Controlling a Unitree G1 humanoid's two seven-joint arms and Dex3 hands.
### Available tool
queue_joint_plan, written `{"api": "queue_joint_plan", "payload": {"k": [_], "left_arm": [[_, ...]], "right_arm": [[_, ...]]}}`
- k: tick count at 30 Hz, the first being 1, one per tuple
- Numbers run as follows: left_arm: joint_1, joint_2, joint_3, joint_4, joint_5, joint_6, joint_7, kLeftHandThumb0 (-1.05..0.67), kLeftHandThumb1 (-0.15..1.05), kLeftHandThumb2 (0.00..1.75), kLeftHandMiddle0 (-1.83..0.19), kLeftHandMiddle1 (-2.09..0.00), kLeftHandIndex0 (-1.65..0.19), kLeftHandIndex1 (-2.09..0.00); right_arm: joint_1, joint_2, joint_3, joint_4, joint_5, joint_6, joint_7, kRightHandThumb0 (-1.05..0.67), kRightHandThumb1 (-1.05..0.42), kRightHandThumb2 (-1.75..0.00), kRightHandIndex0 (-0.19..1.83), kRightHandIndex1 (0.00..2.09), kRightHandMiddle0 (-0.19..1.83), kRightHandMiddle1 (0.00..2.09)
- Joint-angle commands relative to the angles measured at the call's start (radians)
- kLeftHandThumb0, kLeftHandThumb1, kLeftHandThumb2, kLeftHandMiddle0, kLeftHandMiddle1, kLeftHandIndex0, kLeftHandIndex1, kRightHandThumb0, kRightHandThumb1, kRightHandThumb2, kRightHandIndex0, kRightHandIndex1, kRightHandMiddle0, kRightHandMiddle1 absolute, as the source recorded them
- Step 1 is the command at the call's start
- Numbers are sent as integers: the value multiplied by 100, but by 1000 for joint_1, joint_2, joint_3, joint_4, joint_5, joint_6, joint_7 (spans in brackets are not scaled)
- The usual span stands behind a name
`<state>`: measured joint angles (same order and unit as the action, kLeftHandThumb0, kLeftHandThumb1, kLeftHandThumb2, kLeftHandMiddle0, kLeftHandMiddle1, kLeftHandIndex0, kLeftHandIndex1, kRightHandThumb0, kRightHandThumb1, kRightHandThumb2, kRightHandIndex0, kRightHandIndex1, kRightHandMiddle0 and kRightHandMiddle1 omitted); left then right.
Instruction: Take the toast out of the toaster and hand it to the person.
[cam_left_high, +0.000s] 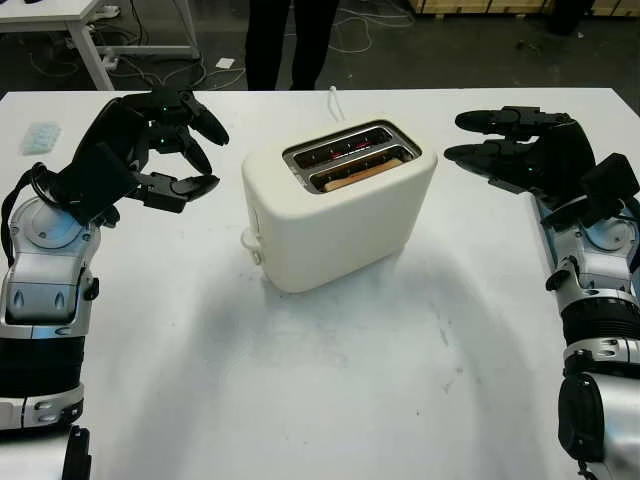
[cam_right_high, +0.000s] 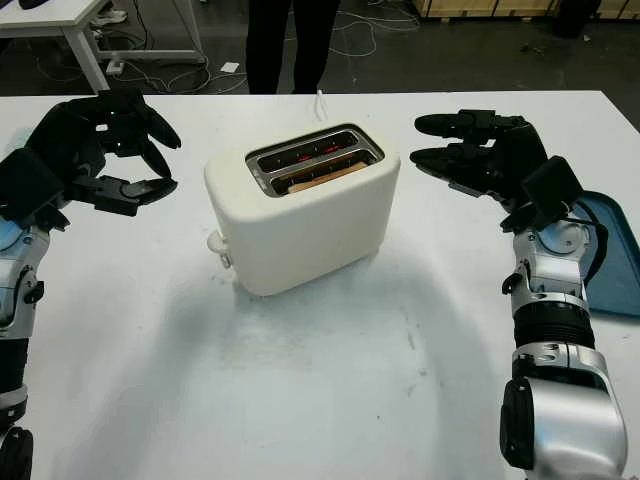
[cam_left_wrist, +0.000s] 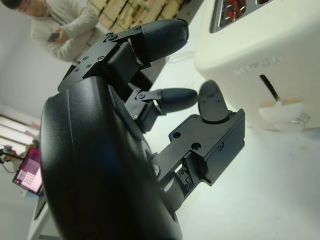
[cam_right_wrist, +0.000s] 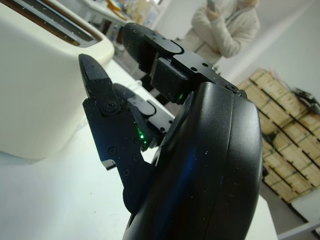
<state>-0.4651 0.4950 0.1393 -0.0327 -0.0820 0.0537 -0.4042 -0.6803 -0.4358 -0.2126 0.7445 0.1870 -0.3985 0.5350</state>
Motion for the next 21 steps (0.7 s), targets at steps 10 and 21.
{"api": "queue_joint_plan", "payload": {"k": [10, 21], "left_arm": [[1, 12, -6, -43, 31, 52, 18, -3, 70, 97, -78, -126, -68, -113], [4, 11, -3, -59, 30, 75, 20, -7, 70, 98, -79, -124, -68, -110]], "right_arm": [[3, 3, 0, -15, -1, -14, -19, -26, -76, 0, 117, 0, 106, 0], [5, 2, 2, -17, -2, -18, -17, -26, -77, 0, 117, 0, 105, 0]]}}
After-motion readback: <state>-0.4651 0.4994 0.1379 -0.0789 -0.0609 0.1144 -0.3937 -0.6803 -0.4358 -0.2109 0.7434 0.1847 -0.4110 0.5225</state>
